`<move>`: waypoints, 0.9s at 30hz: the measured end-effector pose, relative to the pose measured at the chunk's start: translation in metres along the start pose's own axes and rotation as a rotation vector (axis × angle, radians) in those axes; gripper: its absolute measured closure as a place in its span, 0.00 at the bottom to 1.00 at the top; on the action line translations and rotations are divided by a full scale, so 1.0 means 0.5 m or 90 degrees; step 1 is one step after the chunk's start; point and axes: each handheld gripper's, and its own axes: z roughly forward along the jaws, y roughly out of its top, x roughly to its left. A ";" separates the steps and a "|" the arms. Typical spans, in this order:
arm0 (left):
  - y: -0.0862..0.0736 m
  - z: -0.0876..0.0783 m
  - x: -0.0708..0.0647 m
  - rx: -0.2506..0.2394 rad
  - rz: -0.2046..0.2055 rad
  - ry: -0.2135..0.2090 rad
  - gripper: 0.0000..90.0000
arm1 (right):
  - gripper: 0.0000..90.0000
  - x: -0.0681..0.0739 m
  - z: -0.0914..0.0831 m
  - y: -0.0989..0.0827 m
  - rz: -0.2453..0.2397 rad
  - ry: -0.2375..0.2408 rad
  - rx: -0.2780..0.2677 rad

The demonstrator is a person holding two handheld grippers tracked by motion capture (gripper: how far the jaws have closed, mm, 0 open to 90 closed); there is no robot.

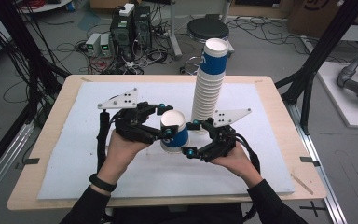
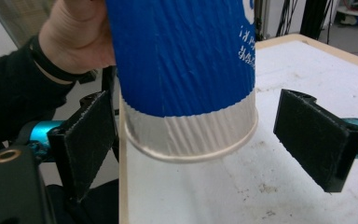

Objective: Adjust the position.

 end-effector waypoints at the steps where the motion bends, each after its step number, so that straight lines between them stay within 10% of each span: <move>1: 0.000 0.001 -0.001 0.000 0.001 0.001 0.34 | 0.14 0.001 0.003 0.000 0.001 -0.003 0.003; 27: -0.001 0.021 -0.012 -0.010 0.004 -0.020 0.34 | 0.19 0.008 0.018 0.000 -0.014 0.007 0.017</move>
